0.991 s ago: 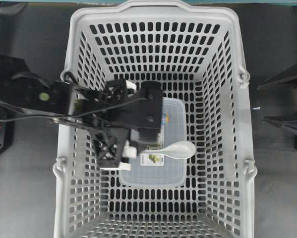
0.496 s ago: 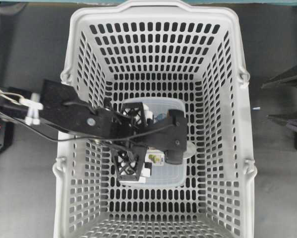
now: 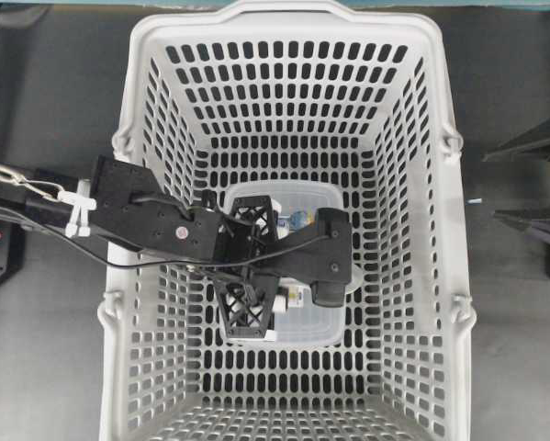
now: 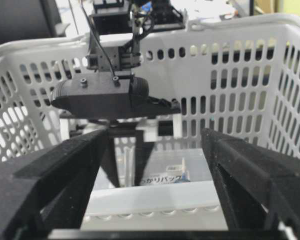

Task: Pick up the chinese spoon from the shopping basket with the left arm.
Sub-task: 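Lower the open left gripper onto the white spoon's handle, then close the left gripper on the spoon handle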

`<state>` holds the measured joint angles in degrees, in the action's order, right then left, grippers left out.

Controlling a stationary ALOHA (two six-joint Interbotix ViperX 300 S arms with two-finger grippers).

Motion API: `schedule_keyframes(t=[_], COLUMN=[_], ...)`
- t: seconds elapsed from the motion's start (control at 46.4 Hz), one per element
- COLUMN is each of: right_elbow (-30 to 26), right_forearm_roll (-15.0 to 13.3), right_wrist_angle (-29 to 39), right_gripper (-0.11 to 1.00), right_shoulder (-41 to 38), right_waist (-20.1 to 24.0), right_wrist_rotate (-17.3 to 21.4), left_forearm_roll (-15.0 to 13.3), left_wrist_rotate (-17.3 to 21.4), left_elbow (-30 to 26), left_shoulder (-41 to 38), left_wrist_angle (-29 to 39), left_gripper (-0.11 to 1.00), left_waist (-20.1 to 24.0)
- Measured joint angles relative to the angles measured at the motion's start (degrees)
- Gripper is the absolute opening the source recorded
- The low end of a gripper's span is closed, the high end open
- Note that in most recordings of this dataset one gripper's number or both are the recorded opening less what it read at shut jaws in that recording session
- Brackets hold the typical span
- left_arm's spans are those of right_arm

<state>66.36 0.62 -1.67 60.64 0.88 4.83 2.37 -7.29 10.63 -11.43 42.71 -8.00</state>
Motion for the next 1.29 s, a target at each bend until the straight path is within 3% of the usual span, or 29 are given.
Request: schedule_keyframes(t=[0.065, 0.388, 0.927, 1.293], right_elbow=[0.00, 0.00, 0.00, 0.00], right_forearm_roll=[0.00, 0.00, 0.00, 0.00], right_wrist_angle=[0.00, 0.00, 0.00, 0.00], right_gripper=[0.74, 0.73, 0.73, 0.73], right_shoulder=[0.00, 0.00, 0.00, 0.00], right_waist=[0.00, 0.00, 0.00, 0.00], right_wrist_rotate=[0.00, 0.00, 0.00, 0.00], left_forearm_roll=[0.00, 0.00, 0.00, 0.00], left_wrist_rotate=[0.18, 0.09, 0.53, 0.53], left_elbow=[0.00, -2.72, -26.37, -28.74], left_shoulder=[0.00, 1.41, 6.77, 6.42], left_wrist_angle=[-0.09, 2.46, 28.39, 32.96], left_gripper=[0.12, 0.12, 0.12, 0.12], left_waist=[0.00, 0.00, 0.00, 0.00])
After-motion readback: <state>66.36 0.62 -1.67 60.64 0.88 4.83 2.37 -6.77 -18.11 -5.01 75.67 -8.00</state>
